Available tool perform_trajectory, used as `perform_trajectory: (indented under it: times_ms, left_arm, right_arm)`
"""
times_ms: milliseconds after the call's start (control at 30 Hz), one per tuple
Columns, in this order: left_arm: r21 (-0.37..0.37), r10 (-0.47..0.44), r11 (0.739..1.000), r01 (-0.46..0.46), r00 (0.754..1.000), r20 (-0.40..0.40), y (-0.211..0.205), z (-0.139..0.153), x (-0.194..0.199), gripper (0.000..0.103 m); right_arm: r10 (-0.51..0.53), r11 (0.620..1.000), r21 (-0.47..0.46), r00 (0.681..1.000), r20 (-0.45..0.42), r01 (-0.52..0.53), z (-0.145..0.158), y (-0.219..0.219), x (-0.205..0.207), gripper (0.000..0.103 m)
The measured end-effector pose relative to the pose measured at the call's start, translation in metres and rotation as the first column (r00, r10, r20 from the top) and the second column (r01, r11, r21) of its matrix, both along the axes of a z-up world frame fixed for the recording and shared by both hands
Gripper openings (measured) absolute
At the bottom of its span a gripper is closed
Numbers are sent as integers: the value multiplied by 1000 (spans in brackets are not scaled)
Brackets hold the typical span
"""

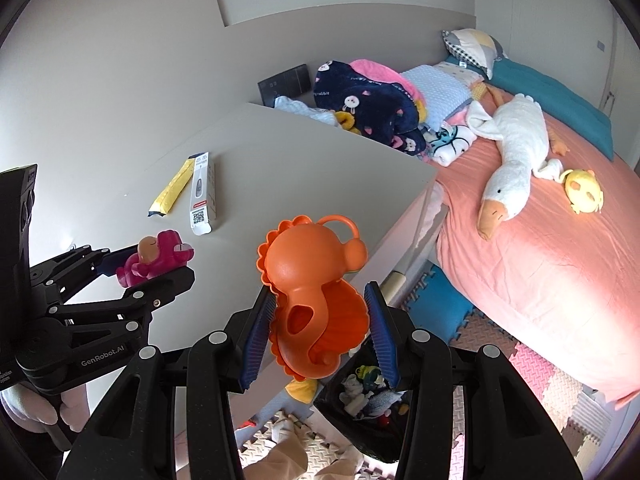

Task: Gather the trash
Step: 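Carry the pink and orange toys over the black bin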

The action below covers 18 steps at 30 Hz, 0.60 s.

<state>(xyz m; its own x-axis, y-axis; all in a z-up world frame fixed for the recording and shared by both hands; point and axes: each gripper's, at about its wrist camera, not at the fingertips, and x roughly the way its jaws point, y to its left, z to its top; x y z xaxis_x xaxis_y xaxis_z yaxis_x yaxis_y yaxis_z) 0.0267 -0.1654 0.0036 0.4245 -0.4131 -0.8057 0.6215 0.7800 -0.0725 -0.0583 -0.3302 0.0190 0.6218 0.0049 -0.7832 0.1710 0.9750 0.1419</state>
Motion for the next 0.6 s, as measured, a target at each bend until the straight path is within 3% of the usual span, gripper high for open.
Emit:
perform_trajectory:
  times_ms: [600]
  left_arm:
    - [9, -233, 972, 233, 972, 2, -87, 3, -59, 57]
  right_arm:
    - [-202, 979, 10, 979, 14, 202, 5, -74, -82, 48]
